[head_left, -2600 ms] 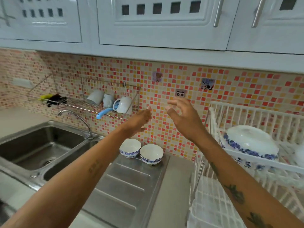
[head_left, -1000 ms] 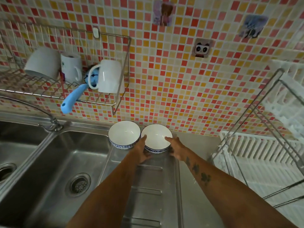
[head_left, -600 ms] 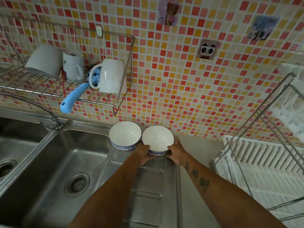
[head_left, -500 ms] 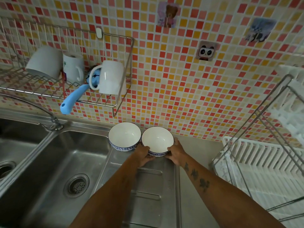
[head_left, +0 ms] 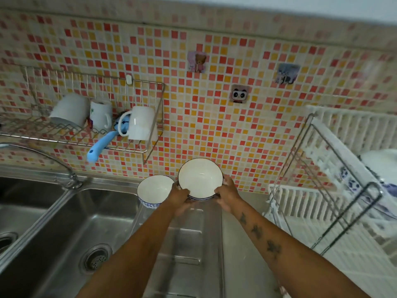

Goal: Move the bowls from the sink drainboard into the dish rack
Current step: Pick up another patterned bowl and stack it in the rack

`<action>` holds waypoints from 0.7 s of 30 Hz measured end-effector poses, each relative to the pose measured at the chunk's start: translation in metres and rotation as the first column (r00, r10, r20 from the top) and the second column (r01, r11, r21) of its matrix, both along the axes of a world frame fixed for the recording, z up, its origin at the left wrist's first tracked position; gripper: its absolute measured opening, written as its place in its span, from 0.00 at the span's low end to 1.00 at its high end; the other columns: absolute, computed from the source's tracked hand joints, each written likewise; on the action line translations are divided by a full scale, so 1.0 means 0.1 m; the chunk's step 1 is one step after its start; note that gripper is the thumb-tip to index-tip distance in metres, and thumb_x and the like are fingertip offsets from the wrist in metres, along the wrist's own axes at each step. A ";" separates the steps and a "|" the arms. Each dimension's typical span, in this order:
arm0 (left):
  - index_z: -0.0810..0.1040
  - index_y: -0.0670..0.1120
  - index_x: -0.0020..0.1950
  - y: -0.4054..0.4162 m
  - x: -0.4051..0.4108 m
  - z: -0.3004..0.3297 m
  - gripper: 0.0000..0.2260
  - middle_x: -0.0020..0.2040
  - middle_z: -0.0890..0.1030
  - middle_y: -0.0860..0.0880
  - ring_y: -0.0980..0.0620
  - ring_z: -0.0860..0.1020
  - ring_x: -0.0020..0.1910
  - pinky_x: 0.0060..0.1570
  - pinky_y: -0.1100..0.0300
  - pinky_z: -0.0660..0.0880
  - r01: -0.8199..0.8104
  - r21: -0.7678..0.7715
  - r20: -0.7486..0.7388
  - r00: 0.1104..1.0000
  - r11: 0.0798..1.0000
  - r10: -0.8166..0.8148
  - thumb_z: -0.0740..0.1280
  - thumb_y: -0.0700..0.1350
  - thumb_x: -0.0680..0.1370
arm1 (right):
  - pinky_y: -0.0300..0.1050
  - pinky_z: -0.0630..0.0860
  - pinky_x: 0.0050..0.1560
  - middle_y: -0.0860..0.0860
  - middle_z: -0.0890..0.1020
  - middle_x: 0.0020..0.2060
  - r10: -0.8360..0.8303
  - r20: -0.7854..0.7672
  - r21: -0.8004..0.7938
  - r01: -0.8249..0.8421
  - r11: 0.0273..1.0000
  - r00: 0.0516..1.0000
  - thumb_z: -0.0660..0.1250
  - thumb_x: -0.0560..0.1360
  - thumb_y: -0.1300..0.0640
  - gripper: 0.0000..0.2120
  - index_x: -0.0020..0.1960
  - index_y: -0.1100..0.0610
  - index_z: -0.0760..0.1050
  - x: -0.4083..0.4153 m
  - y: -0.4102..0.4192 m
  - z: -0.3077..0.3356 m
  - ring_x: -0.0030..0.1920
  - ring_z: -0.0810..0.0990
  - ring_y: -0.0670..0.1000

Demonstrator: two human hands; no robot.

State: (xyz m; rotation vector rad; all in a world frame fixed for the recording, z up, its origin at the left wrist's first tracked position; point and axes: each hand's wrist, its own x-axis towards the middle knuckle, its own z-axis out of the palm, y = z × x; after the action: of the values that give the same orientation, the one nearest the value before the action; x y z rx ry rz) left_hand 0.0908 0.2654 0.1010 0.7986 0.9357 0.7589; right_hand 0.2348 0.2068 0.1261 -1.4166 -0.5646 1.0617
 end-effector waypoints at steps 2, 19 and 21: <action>0.57 0.47 0.75 -0.14 -0.03 0.25 0.31 0.72 0.65 0.41 0.34 0.71 0.67 0.42 0.46 0.80 -0.003 0.058 0.014 1.000 0.998 0.003 0.57 0.25 0.76 | 0.51 0.80 0.44 0.55 0.70 0.65 -0.014 0.063 0.020 0.013 1.000 0.998 0.58 0.73 0.75 0.31 0.72 0.53 0.62 -0.04 -0.15 0.27 0.66 0.70 0.61; 0.78 0.55 0.63 -1.73 0.28 2.35 0.23 0.66 0.78 0.43 0.33 0.75 0.64 0.63 0.27 0.65 0.175 0.283 0.519 0.799 0.943 -0.304 0.52 0.64 0.79 | 0.25 0.75 0.39 0.40 0.73 0.52 -0.366 0.408 0.631 0.032 0.775 0.836 0.55 0.68 0.78 0.30 0.60 0.48 0.65 0.25 -1.92 2.24 0.52 0.73 0.37; 0.75 0.55 0.68 -1.89 0.45 2.46 0.24 0.69 0.76 0.44 0.33 0.73 0.67 0.65 0.27 0.62 0.321 0.373 0.508 0.715 0.871 -0.481 0.56 0.65 0.77 | 0.25 0.74 0.40 0.40 0.74 0.52 -0.399 0.407 0.668 0.030 0.743 0.822 0.55 0.68 0.79 0.30 0.59 0.49 0.66 0.40 -2.19 2.35 0.52 0.74 0.37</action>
State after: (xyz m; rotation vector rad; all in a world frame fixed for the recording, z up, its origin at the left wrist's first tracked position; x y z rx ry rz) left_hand 0.1356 0.0768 0.3466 0.8835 0.0767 0.6804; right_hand 0.2752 -0.0121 0.3615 -1.0962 -1.0174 0.1927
